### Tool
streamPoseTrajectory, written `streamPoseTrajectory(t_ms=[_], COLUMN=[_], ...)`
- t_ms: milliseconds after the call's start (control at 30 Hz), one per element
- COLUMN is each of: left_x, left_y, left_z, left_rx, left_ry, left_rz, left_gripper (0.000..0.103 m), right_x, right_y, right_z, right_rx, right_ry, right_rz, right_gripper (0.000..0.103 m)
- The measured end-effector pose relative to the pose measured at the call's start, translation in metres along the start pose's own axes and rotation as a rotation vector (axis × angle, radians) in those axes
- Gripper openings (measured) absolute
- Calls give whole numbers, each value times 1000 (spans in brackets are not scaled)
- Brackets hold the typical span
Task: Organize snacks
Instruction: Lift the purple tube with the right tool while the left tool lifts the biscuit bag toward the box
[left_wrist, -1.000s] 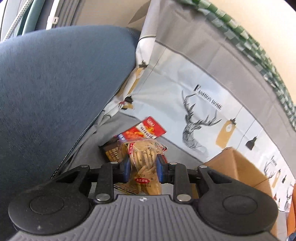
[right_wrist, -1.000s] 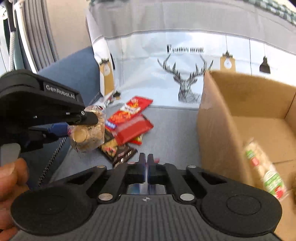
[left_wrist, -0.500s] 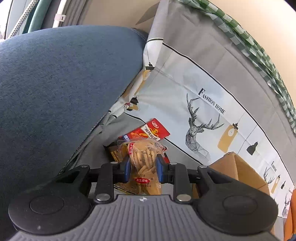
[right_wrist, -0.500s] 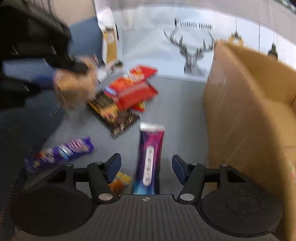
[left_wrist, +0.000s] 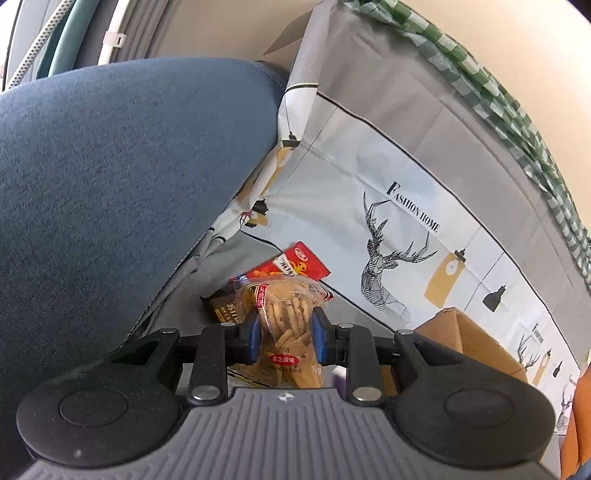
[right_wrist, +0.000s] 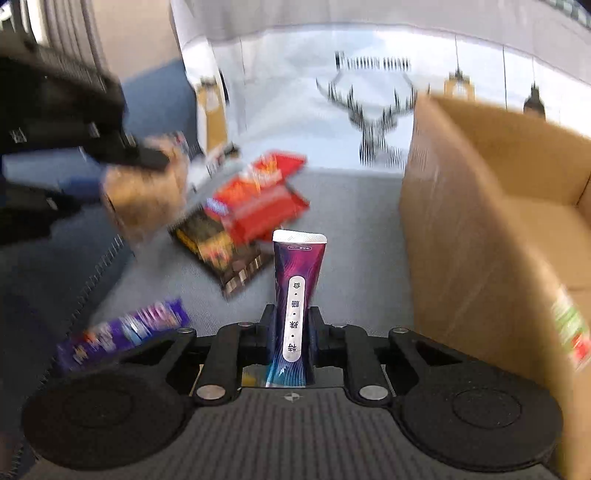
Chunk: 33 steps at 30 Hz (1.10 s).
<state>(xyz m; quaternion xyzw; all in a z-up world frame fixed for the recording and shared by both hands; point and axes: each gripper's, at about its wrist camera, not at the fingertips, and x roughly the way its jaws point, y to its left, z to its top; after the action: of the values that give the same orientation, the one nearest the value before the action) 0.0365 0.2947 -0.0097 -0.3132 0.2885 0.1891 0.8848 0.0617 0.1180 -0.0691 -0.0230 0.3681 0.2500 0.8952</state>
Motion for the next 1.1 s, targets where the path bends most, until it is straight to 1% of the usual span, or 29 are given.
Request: streamPoseTrajectory(t_ms=[267, 367, 533, 667, 833, 967, 1100], left_x=[-12, -15, -18, -24, -35, -37, -38], left_y=[-8, -16, -32, -53, -89, -122, -147], left_z=[4, 4, -1, -7, -20, -38, -53], left_rx=[0, 8, 20, 37, 75, 119, 147], left_ry=[-10, -17, -28, -48, -80, -90, -93], left_rz=[-34, -51, -93, -161, -268, -341, -407], left_gripper=[30, 30, 30, 30, 30, 30, 30], right_x=[-57, -80, -113, -129, -142, -145, -148], right_y=[-6, -13, -33, -57, -95, -121, -148], right_z=[28, 36, 44, 48, 51, 51, 46], right_rx=[-26, -21, -10, 12, 55, 71, 86], right_ry=[-168, -234, -353, -432, -487, -502, -493], right_rz=[55, 81, 90, 59, 1, -54, -115], right_gripper=[18, 18, 18, 18, 18, 18, 18])
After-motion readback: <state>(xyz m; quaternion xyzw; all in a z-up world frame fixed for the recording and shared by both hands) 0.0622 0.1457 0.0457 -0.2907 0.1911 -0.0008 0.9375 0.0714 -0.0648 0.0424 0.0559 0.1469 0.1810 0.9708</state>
